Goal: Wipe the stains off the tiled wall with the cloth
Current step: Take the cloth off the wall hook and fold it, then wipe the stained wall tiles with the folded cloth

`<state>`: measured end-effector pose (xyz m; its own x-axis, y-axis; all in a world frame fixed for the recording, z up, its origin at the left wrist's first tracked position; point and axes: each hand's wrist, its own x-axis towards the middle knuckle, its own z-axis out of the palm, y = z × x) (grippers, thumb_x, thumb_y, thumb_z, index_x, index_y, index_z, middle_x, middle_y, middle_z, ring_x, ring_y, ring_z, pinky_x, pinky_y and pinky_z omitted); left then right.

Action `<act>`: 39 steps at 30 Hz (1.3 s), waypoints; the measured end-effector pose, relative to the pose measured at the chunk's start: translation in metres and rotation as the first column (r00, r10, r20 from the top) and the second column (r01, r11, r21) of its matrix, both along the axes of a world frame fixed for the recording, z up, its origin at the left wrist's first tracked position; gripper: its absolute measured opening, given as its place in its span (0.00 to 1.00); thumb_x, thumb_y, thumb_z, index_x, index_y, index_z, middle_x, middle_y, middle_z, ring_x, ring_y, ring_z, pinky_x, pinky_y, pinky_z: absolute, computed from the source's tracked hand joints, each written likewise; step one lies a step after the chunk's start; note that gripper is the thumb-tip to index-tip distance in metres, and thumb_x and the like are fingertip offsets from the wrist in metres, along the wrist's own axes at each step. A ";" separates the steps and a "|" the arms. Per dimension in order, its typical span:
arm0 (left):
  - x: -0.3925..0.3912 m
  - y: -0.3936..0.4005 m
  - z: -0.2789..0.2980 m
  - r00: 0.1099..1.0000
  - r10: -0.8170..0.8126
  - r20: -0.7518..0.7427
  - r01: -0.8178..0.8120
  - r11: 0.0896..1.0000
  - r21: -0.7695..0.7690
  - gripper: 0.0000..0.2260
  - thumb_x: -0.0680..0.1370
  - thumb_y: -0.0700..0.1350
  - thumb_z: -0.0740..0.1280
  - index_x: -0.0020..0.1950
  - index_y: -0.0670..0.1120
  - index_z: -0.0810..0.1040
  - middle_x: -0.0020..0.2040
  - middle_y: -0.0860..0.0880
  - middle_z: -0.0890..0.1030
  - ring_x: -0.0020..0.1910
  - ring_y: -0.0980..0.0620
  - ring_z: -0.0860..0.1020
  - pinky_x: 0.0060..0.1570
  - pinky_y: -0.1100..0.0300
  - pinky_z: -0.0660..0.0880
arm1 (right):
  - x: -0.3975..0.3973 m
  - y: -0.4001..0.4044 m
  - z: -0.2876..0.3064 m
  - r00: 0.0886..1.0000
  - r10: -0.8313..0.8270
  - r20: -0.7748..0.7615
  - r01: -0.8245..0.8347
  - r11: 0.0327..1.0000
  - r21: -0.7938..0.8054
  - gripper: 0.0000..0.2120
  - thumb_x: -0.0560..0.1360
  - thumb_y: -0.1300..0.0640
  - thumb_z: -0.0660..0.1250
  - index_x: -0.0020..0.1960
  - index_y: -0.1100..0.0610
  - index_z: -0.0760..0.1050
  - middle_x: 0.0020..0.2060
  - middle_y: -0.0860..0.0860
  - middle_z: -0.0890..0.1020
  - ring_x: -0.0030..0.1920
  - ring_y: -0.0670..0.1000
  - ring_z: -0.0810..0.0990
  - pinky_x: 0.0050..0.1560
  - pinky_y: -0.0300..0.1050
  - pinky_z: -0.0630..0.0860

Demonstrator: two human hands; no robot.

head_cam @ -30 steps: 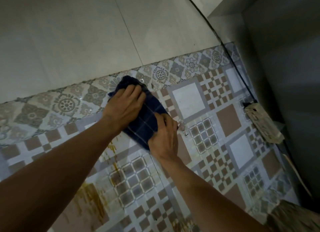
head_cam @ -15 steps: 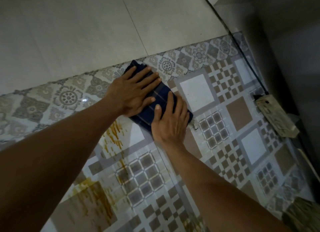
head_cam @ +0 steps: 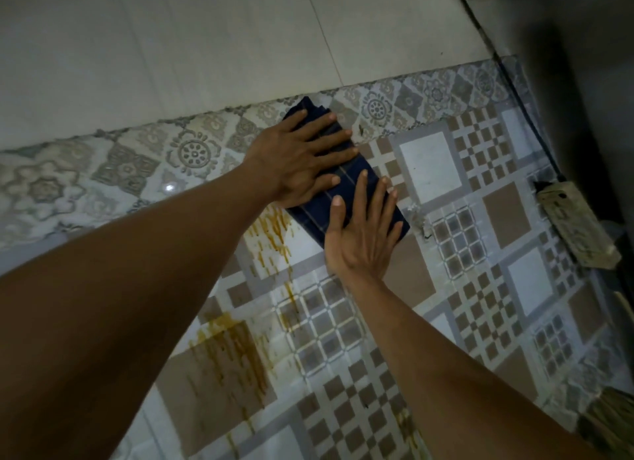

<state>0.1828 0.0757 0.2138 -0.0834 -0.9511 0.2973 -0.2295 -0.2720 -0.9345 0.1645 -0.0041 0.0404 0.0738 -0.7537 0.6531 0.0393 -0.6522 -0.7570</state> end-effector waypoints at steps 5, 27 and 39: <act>0.006 0.035 0.002 1.000 0.016 0.005 -0.016 0.999 0.032 0.29 0.81 0.65 0.32 0.82 0.60 0.37 0.83 0.55 0.41 0.82 0.48 0.37 0.80 0.44 0.40 | 0.008 0.045 -0.003 1.000 0.009 0.018 -0.010 1.000 0.028 0.30 0.83 0.32 0.39 0.81 0.38 0.37 0.83 0.46 0.40 0.81 0.49 0.36 0.77 0.62 0.34; 0.060 0.303 -0.002 0.997 0.080 -0.005 -0.079 0.996 0.033 0.29 0.81 0.64 0.31 0.81 0.60 0.36 0.83 0.55 0.40 0.82 0.48 0.37 0.80 0.44 0.41 | 0.064 0.316 -0.007 0.998 0.047 0.050 -0.048 0.999 0.020 0.30 0.84 0.34 0.40 0.82 0.40 0.40 0.83 0.48 0.42 0.82 0.51 0.37 0.79 0.65 0.38; 0.097 0.451 -0.007 0.997 0.079 0.013 -0.079 0.996 0.037 0.29 0.81 0.65 0.31 0.82 0.60 0.37 0.84 0.54 0.42 0.82 0.48 0.39 0.80 0.45 0.41 | 0.096 0.470 -0.013 0.997 0.059 0.054 -0.061 0.998 0.034 0.28 0.85 0.36 0.40 0.82 0.41 0.39 0.83 0.48 0.41 0.82 0.51 0.37 0.78 0.65 0.37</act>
<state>0.2798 0.5267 0.2070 -0.0110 -0.9655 0.2603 -0.1974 -0.2531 -0.9471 0.2604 0.4654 0.0274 0.0854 -0.7720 0.6299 0.1185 -0.6198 -0.7757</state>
